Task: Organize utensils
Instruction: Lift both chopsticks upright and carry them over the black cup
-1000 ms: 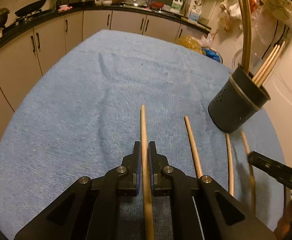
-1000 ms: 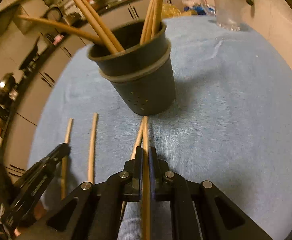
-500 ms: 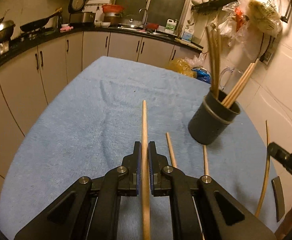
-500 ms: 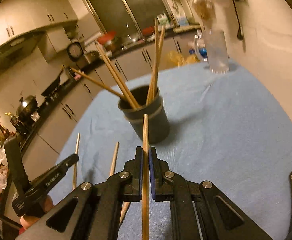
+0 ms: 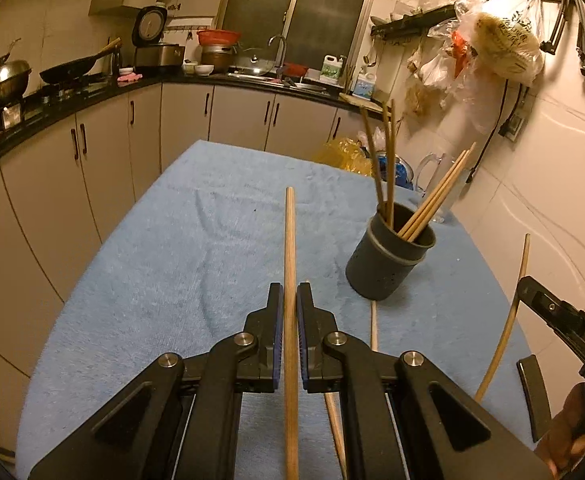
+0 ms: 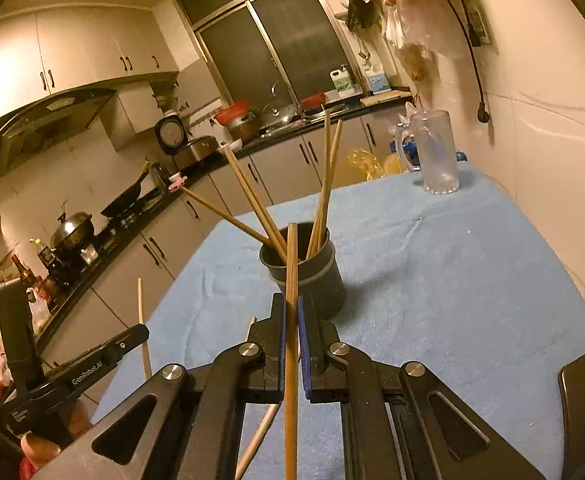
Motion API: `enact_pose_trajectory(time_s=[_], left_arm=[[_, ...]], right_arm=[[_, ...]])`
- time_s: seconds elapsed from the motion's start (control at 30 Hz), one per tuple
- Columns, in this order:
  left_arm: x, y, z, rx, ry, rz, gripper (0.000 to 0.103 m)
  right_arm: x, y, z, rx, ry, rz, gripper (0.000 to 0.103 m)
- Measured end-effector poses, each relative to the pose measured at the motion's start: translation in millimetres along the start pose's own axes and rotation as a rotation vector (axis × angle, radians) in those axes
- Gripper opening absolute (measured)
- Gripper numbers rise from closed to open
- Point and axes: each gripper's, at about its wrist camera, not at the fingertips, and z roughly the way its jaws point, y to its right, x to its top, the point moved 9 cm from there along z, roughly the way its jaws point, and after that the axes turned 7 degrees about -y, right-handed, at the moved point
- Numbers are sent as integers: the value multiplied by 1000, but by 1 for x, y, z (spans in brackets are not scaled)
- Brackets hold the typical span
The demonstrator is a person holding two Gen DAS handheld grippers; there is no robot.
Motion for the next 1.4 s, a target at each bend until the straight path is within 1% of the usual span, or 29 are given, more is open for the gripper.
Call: enact_pose_trajectory(time_s=[0.23, 0.53, 1.17, 1.4], left_arm=[[5, 11, -12, -16, 9, 13, 6], [8, 11, -16, -14, 14, 2, 6], [15, 17, -30, -14, 39, 16, 6], [16, 17, -45, -16, 60, 13, 6]], right_arm=[[1, 2, -8, 7, 17, 4, 6], [2, 1, -14, 8, 28, 5, 6], [9, -9, -25, 13, 53, -6, 6], [13, -15, -36, 20, 71, -13, 6]])
